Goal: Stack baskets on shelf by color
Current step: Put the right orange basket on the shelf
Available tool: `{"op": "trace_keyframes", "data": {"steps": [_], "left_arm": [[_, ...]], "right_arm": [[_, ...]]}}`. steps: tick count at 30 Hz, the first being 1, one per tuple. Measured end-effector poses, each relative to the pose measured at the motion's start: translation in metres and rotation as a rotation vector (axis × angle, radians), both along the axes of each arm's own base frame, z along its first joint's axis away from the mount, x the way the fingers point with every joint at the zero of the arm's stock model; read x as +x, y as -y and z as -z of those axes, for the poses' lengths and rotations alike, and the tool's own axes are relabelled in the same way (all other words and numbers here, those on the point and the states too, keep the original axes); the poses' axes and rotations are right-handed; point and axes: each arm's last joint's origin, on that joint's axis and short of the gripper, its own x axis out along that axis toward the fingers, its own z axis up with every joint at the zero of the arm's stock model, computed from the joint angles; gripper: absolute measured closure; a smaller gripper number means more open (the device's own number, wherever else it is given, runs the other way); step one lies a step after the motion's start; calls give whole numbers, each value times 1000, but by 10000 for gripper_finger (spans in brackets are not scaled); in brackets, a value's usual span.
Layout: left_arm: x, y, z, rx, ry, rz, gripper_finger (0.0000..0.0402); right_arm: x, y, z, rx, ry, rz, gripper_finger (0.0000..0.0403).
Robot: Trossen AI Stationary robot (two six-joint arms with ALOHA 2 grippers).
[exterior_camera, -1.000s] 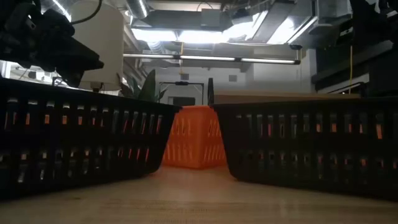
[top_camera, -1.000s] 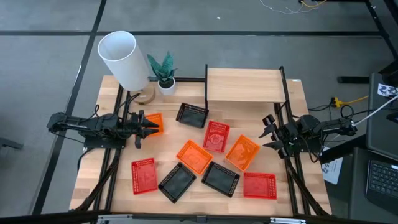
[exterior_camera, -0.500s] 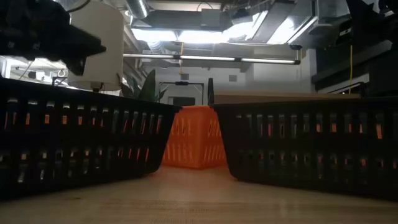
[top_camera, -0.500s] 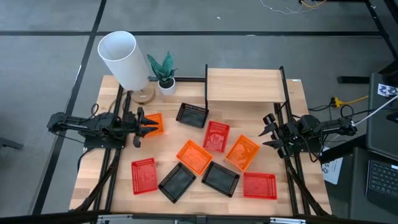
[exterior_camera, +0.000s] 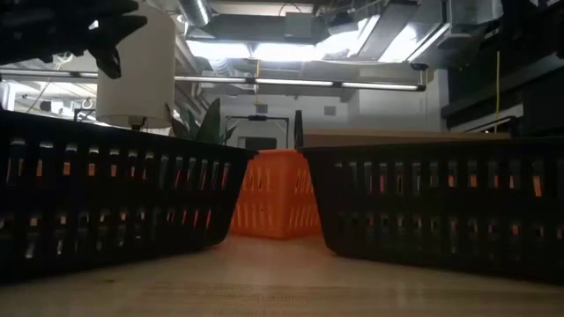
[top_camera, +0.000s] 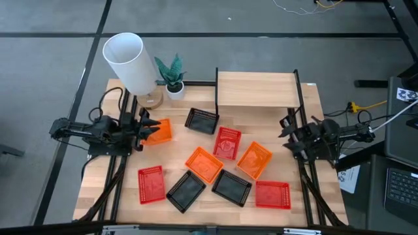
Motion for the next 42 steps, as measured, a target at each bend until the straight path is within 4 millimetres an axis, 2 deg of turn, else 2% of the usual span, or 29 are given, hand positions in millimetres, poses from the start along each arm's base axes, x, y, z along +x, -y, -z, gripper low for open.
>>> {"op": "trace_keyframes", "data": {"steps": [7, 10, 16, 23, 27, 31, 36, 42], "left_arm": [[1, 0, 1, 56, -22, -22, 298], [1, 0, 1, 90, -27, -37, 297], [1, 0, 2, 96, -29, -39, 298], [2, 0, 5, 100, -69, -37, 297], [3, 0, 8, 103, -99, -36, 298], [3, 0, 8, 104, -103, -36, 296], [3, 0, 8, 98, -104, -33, 298], [3, 0, 8, 137, -109, -48, 296]], "right_arm": [[-6, 3, -30, -54, 81, 111, 242], [-1, 2, -43, -82, 45, 125, 242], [24, -3, -69, -134, -174, 114, 242], [57, -9, -97, -95, -612, 59, 242], [71, -11, -103, -45, -837, 47, 242], [83, -13, -97, -3, -1014, 49, 242], [93, -18, -89, -52, -1101, -21, 242], [104, -19, -79, 50, -1181, -15, 242]]}}
